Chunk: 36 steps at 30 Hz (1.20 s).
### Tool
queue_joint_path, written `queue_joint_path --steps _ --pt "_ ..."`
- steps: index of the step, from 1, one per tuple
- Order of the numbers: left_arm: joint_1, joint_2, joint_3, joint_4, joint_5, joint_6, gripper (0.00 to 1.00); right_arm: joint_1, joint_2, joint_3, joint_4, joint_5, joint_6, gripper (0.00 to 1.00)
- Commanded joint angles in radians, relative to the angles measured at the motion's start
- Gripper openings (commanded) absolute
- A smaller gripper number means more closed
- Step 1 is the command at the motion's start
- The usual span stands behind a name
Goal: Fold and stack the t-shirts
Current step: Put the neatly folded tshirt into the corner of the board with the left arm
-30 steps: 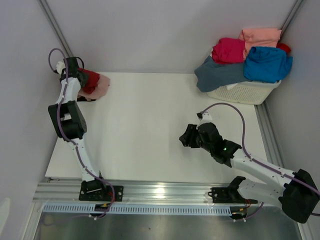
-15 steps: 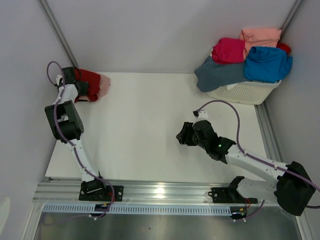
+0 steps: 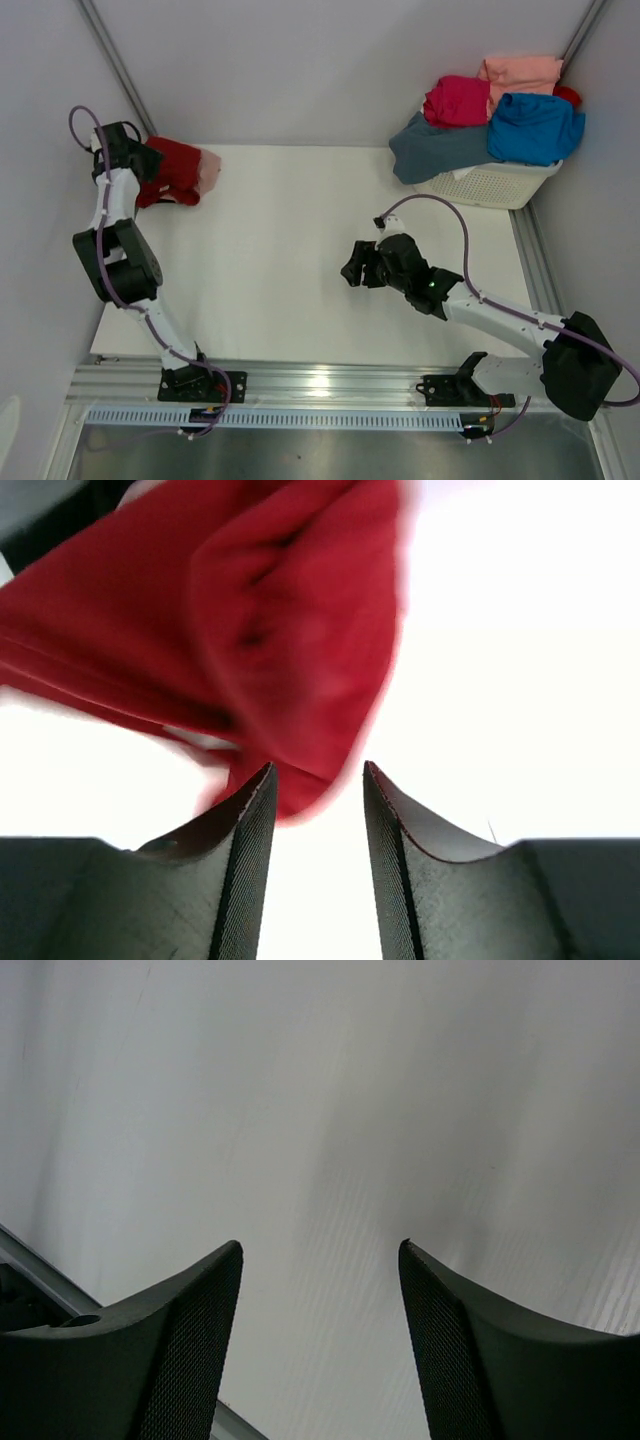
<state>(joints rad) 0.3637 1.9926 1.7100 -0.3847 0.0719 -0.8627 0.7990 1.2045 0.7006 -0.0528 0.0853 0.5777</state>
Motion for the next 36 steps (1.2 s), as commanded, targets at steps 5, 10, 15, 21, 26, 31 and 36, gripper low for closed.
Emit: queue_joint_path --steps 5,10,15,21,26,31,36 --pt "-0.017 -0.288 -0.121 0.154 -0.01 0.152 0.72 0.005 0.038 0.092 0.042 -0.015 -0.099 0.71" --pt "-0.026 -0.334 -0.127 0.112 0.07 0.169 0.92 0.002 0.043 0.126 0.033 -0.024 -0.134 0.72" --pt "-0.193 -0.601 -0.355 0.338 -0.078 0.479 0.94 -0.009 0.0 0.123 0.022 0.034 -0.177 0.72" --pt "-0.433 -0.687 -0.249 0.196 0.135 0.706 0.94 -0.06 -0.034 0.157 -0.054 0.145 -0.223 0.72" --pt "-0.534 -0.828 -0.371 0.187 0.266 0.723 0.95 -0.096 -0.072 0.209 -0.125 0.277 -0.283 0.75" --pt "-0.719 -0.955 -0.484 0.153 0.119 0.833 0.96 -0.103 -0.134 0.241 -0.136 0.417 -0.389 0.79" --pt "-0.807 -1.103 -0.682 0.179 -0.064 0.835 0.96 -0.103 -0.157 0.235 -0.137 0.528 -0.455 0.85"
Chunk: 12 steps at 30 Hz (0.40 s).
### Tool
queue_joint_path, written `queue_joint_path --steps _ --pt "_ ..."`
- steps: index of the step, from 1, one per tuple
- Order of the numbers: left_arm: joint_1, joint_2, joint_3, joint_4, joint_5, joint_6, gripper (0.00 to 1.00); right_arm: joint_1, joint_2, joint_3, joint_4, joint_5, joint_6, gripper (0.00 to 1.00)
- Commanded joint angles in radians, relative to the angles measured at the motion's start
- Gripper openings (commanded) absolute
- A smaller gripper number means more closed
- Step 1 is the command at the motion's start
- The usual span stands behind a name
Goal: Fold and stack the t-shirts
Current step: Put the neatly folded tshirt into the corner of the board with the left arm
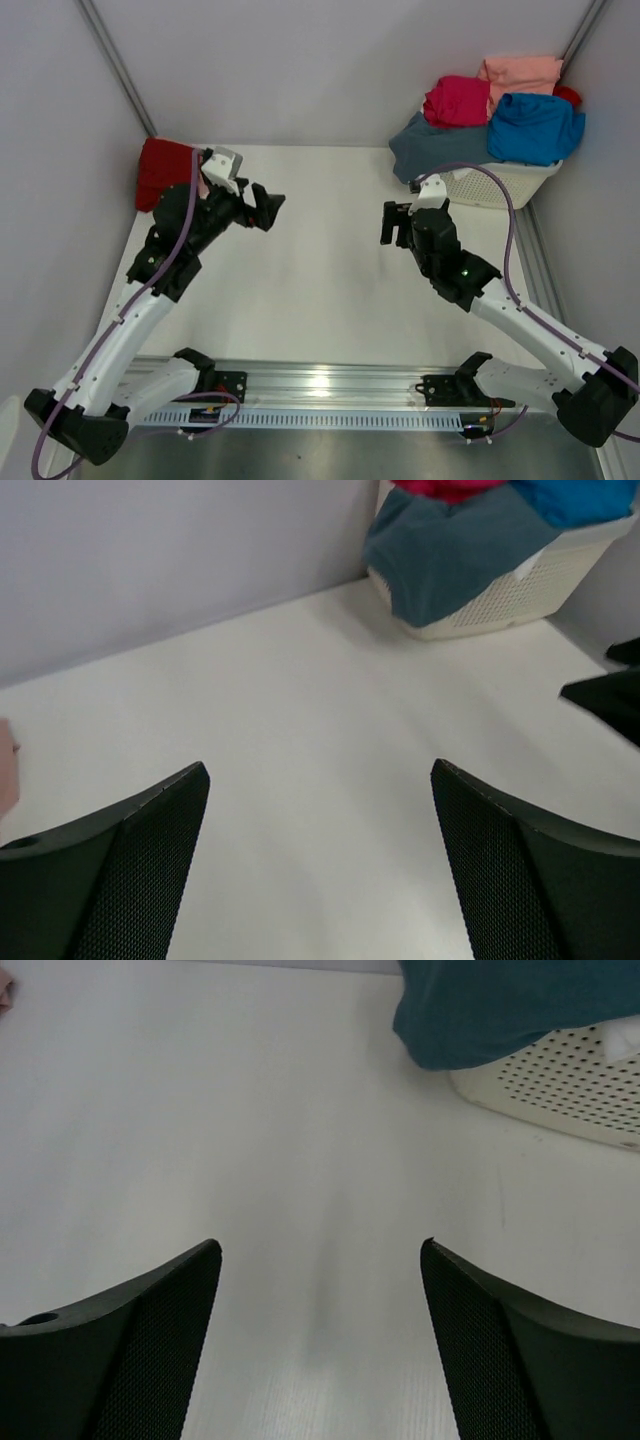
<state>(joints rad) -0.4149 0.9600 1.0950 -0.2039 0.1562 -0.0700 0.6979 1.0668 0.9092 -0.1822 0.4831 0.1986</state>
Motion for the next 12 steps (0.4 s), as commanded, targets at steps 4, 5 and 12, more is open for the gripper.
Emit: queue_joint_path --steps 4,5,12 --pt "-0.039 -0.16 -0.209 -0.017 -0.271 -0.04 0.95 -0.001 -0.019 0.008 0.001 0.106 -0.067 0.88" --pt "-0.047 -0.176 -0.225 -0.017 -0.296 -0.056 0.96 -0.001 -0.013 0.008 0.0 0.103 -0.059 0.89" --pt "-0.101 -0.227 -0.251 -0.043 -0.428 -0.085 0.95 0.005 -0.001 0.011 -0.007 0.129 -0.034 0.87"
